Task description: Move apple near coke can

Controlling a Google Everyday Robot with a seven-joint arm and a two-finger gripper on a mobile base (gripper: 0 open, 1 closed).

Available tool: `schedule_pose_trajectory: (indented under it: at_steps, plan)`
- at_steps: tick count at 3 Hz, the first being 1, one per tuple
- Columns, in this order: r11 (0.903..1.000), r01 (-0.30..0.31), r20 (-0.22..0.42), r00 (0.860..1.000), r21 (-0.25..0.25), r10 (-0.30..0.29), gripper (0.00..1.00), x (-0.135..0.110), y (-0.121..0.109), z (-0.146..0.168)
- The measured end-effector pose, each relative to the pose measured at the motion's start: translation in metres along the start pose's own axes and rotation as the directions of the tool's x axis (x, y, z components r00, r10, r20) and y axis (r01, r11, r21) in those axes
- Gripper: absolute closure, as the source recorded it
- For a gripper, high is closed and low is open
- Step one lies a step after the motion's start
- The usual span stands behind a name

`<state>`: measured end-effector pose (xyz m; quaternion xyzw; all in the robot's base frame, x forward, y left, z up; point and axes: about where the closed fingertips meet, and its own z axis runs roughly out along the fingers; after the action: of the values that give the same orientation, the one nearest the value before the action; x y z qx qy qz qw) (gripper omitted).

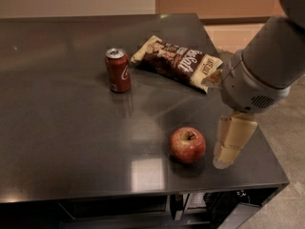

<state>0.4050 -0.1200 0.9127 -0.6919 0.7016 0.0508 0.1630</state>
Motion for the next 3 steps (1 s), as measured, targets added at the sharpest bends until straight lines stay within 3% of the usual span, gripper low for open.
schedule_pose_trajectory:
  at_steps: [1,3]
  plan:
    - [0.9986,0.052,0.025,0.998,-0.008,-0.052,0.0,-0.012,0.013,0.025]
    - [0.996,0.079,0.032,0.996,-0.043,-0.077,0.0,-0.015,0.024,0.059]
